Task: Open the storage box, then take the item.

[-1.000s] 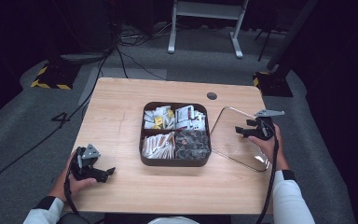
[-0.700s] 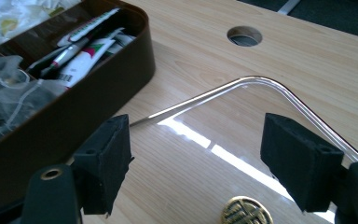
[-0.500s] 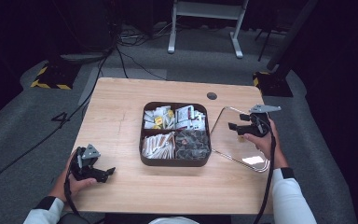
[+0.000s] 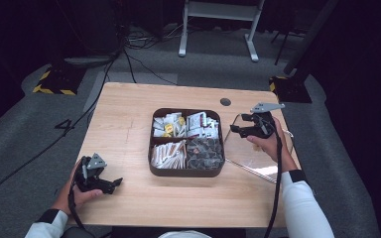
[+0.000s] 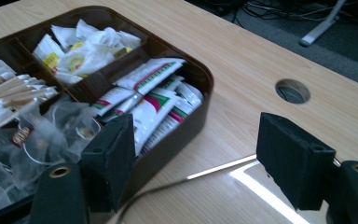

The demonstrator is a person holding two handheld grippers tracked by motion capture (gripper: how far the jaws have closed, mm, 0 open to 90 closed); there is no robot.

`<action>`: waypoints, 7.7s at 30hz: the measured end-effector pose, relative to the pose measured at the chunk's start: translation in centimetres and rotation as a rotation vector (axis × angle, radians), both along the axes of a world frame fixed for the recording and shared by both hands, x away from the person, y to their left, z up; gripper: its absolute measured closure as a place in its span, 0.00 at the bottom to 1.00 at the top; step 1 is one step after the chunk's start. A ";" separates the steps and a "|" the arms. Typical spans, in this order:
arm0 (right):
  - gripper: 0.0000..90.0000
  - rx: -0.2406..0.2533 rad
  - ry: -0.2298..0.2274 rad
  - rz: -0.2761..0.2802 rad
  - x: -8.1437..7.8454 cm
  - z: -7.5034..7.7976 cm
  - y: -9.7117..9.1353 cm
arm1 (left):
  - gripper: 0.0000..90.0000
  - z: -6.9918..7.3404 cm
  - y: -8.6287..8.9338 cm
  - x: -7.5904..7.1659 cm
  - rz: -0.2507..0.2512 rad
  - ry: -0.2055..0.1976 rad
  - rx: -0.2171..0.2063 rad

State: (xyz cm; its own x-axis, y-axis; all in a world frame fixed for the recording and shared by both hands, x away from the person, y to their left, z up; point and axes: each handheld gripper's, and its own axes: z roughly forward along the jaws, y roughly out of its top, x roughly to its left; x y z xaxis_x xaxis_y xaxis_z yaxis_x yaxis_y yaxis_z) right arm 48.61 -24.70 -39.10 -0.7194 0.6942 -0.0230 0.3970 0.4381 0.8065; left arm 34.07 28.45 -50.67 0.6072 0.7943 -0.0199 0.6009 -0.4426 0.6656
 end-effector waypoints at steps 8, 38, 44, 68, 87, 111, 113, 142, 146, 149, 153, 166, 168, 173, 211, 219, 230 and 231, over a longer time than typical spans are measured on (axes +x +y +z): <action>0.34 -0.021 0.018 0.051 1.2 0.4 3.6 | 0.00 0.0 0.0 0.0 0.001 0.000 0.001; 0.36 -0.119 0.133 0.059 6.2 -3.0 11.3 | 0.00 0.0 0.0 0.0 0.000 0.000 0.001; 0.35 -0.119 0.165 0.042 6.8 -3.7 11.3 | 0.00 0.0 0.0 0.0 0.001 0.001 -0.001; 0.37 -0.132 0.149 0.021 6.9 -3.8 12.3 | 0.00 0.0 0.0 0.0 0.001 0.001 -0.001; 0.45 -0.123 0.137 0.040 7.1 -4.5 13.2 | 0.00 0.0 0.0 0.0 0.001 0.001 -0.001; 0.49 -0.091 0.162 0.065 7.7 -4.5 13.6 | 0.00 0.0 0.0 0.0 0.001 0.001 -0.001; 0.58 -0.111 0.155 0.074 7.6 -4.5 14.1 | 0.00 0.0 0.0 0.0 0.001 0.001 -0.002; 0.98 0.000 0.058 0.154 3.5 -1.4 11.4 | 0.00 0.0 0.0 0.0 0.000 0.001 -0.001; 0.98 0.015 0.038 0.165 2.7 -0.6 10.7 | 0.00 0.0 0.0 0.0 0.001 0.002 -0.001; 0.98 0.040 0.025 0.184 1.9 0.3 9.9 | 0.00 0.0 0.0 0.0 0.000 0.001 -0.001; 0.98 0.042 0.016 0.202 1.2 0.6 9.2 | 0.00 0.0 0.0 0.0 0.001 0.001 -0.001; 0.98 0.089 0.003 0.228 -1.5 1.1 6.4 | 0.00 0.0 0.1 -0.1 0.004 0.001 0.001; 0.98 0.099 0.001 0.234 -1.9 1.1 6.2 | 0.00 0.0 0.1 -0.1 0.003 0.002 0.001; 0.98 0.104 -0.003 0.247 -3.1 1.0 5.7 | 0.00 0.0 0.1 -0.1 0.003 0.001 0.002; 0.98 0.093 0.035 0.433 -9.9 -1.1 6.0 | 0.00 0.0 0.1 0.0 -0.003 0.001 0.002; 0.98 0.081 0.038 0.488 -11.6 -1.4 6.7 | 0.00 0.0 0.1 -0.1 0.000 0.002 0.002; 0.98 0.022 0.061 0.580 -14.5 -2.7 8.2 | 0.00 0.0 0.1 -0.1 0.006 0.000 0.005; 0.98 0.019 0.070 0.591 -14.7 -2.9 8.4 | 0.00 0.0 0.1 -0.2 0.008 0.006 0.001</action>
State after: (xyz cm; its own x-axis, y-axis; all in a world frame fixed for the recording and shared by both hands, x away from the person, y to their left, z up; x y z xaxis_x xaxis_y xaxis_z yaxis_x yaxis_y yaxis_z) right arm 33.88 -16.25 -42.01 -0.9834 0.1752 0.0467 0.1424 0.5868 0.7971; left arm 33.90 28.56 -50.64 0.6007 0.7991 -0.0230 0.6084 -0.4383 0.6616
